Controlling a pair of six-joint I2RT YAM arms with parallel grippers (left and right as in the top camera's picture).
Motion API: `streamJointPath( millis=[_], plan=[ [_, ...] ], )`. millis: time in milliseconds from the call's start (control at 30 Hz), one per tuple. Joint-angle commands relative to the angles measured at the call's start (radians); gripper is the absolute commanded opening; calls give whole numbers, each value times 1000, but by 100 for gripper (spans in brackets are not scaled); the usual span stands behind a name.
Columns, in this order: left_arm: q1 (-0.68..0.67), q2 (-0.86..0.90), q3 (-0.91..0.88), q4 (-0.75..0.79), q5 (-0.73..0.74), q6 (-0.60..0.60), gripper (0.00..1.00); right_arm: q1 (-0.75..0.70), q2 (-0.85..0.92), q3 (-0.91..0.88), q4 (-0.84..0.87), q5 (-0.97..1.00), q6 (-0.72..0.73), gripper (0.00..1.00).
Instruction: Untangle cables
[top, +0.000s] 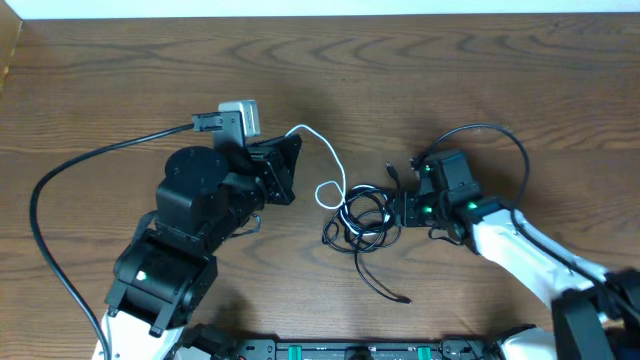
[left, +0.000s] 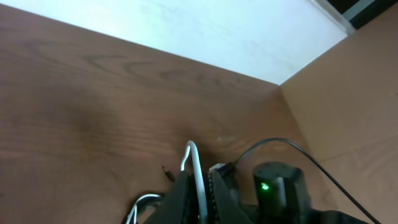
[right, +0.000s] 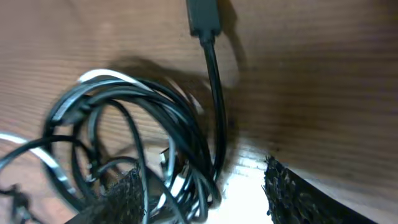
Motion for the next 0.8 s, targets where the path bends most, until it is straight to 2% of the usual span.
streamJointPath(
  millis=[0,167,233,400,433,633,700,767],
  plan=[
    [2,12,15,2,-14,-5,8,32,53,-3,13,28,42,60],
    [2,27,15,-3,-14,-5,8,52,71,-3,21,53,57,21],
    [2,30,15,-11,-14,-5,8,52,71,-3,22,60,58,1],
    [2,34,15,-29,-14,-5,9,29,59,3,16,28,21,1],
    [2,34,15,-34,-14,-5,13,12,44,7,9,-16,7,1],
    [2,35,15,-108,-48,0,15,-169,-187,15,-4,-410,-116,1],
    [2,35,15,-145,-95,-1,8,-227,-281,15,-3,-484,-135,1],
    [2,34,15,-179,-156,-1,8,-278,-379,15,-14,-486,-137,1]
  ],
)
